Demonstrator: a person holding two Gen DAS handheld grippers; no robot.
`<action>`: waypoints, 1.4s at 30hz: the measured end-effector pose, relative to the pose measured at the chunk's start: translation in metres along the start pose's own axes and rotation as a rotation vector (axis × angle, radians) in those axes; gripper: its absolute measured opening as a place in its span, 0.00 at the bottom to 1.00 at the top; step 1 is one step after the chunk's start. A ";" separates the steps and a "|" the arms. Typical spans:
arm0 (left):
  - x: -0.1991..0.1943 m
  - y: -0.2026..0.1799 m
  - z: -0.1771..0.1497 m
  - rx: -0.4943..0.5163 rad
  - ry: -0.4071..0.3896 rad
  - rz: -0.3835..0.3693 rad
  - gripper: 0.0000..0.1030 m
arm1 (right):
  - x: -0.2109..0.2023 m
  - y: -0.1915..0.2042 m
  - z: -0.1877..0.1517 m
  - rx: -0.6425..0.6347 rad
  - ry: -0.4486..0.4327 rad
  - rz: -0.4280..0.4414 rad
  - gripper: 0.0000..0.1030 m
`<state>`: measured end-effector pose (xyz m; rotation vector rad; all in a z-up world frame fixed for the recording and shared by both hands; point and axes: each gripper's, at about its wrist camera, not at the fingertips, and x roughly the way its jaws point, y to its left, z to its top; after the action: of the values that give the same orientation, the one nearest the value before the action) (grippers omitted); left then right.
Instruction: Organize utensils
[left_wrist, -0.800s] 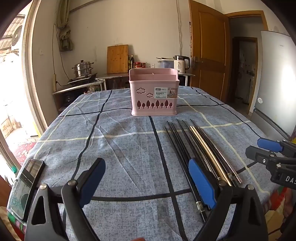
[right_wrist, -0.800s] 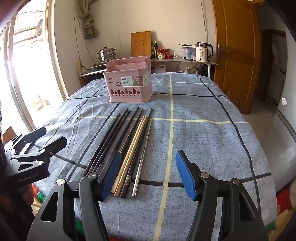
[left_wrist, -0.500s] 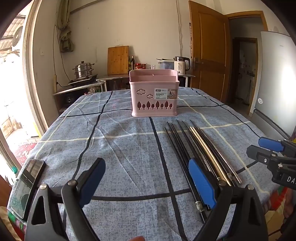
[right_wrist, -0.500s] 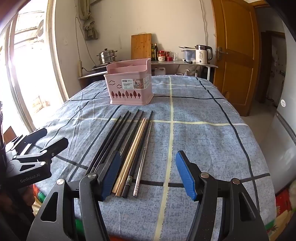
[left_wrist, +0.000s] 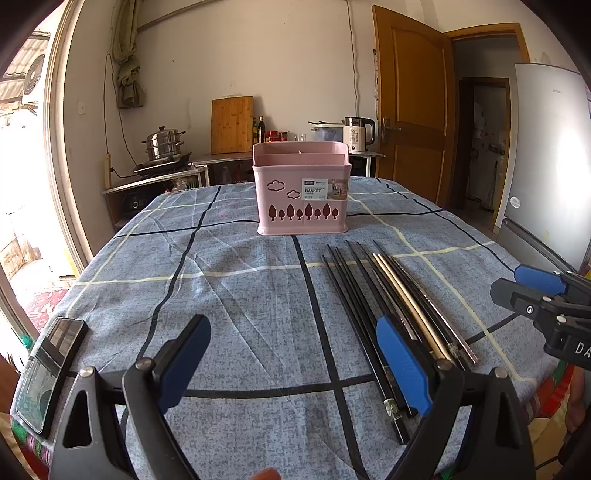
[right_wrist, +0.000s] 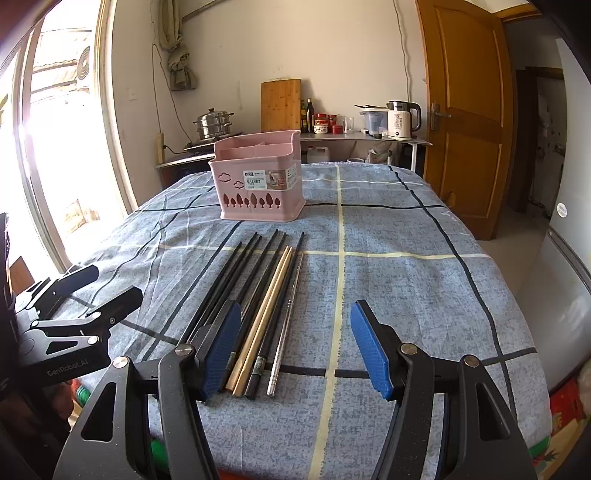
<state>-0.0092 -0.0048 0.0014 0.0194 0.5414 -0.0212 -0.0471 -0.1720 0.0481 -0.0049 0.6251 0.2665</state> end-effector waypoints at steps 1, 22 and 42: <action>-0.001 0.000 0.000 -0.001 -0.005 0.003 0.90 | 0.000 0.001 0.000 0.001 0.001 0.001 0.61; -0.004 0.002 0.001 -0.009 -0.015 0.010 0.90 | 0.002 0.001 -0.001 -0.001 0.000 0.007 0.61; -0.001 0.002 -0.002 -0.008 -0.009 0.009 0.90 | 0.003 0.001 -0.001 -0.003 0.003 0.007 0.61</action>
<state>-0.0105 -0.0028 0.0004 0.0139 0.5328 -0.0106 -0.0454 -0.1702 0.0452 -0.0056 0.6283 0.2742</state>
